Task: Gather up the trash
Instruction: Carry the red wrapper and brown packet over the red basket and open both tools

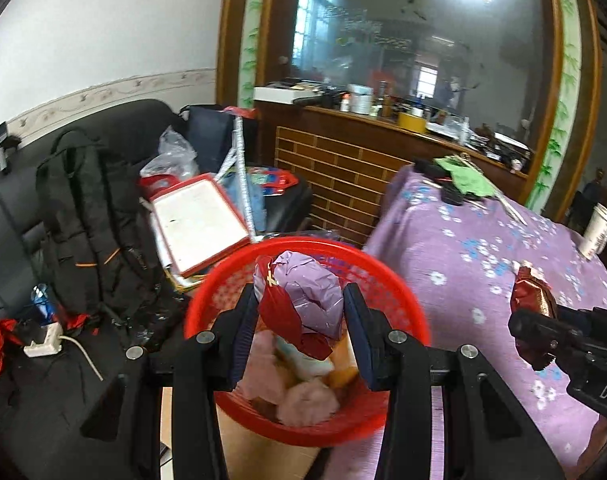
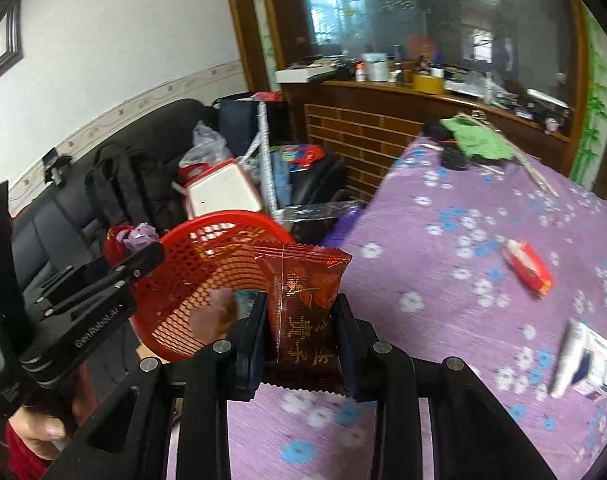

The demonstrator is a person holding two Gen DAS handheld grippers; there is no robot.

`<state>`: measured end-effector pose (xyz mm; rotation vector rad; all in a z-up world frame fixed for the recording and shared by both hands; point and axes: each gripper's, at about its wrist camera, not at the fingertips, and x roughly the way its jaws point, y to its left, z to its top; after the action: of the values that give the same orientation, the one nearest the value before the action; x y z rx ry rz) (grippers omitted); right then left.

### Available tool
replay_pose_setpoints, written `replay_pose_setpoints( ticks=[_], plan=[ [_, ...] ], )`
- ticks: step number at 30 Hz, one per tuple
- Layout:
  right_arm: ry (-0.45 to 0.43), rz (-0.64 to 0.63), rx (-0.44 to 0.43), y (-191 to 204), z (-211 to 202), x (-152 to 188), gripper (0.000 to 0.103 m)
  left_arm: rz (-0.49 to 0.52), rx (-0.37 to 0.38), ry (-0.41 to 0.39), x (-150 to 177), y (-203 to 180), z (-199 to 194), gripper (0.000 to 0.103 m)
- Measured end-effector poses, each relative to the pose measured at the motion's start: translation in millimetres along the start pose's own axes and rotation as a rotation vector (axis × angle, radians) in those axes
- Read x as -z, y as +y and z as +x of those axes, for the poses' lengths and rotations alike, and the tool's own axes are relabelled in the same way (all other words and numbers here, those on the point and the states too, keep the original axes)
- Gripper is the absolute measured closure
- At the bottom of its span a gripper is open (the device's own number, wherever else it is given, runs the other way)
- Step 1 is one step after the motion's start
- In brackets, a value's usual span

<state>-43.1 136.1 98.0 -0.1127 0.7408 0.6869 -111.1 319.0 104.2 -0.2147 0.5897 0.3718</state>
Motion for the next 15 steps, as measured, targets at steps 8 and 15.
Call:
replay_pose_setpoints(
  ticks=[8,15],
  plan=[
    [0.058,0.057,-0.129,19,54,-24,0.057,-0.017,-0.016,0.039,-1,27,19,0.049],
    [-0.002,0.09,-0.095,-3,42,-27,0.056,-0.031,-0.008,0.04,0,27,20,0.036]
  ],
)
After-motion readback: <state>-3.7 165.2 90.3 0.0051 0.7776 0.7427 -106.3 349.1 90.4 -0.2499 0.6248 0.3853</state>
